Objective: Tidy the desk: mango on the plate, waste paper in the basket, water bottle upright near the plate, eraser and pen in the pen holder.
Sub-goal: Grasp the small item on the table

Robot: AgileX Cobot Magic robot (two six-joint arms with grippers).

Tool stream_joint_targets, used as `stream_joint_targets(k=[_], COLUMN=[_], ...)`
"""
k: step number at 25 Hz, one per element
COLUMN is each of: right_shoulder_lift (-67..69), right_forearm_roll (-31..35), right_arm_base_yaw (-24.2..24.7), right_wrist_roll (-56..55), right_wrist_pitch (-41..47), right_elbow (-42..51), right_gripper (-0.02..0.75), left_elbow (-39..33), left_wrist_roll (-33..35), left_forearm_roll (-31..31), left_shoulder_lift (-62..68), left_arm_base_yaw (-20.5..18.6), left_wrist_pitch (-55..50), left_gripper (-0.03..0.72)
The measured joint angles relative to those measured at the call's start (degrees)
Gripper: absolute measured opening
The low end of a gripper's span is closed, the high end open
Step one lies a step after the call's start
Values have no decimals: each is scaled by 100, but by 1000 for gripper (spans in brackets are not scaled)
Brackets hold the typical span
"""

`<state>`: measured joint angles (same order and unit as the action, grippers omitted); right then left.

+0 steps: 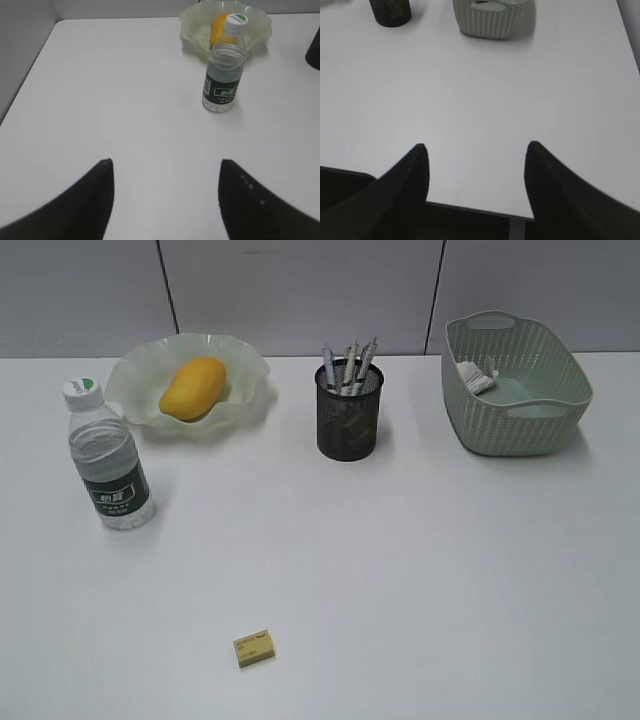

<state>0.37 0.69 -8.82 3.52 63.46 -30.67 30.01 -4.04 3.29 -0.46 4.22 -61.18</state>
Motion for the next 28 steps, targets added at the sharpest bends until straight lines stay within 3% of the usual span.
stream_joint_targets(k=[28], right_shoulder_lift=[-90], right_forearm_roll=[261], right_arm_base_yaw=[0], right_wrist_roll=[296], right_wrist_pitch=[-312], right_elbow=[170], right_gripper=[439], left_elbow=[-3], left_wrist_roll=[0], left_forearm_roll=[0], left_shoulder_lift=[0], left_arm_base_yaw=[0], left_wrist_pitch=[1], left_gripper=[498])
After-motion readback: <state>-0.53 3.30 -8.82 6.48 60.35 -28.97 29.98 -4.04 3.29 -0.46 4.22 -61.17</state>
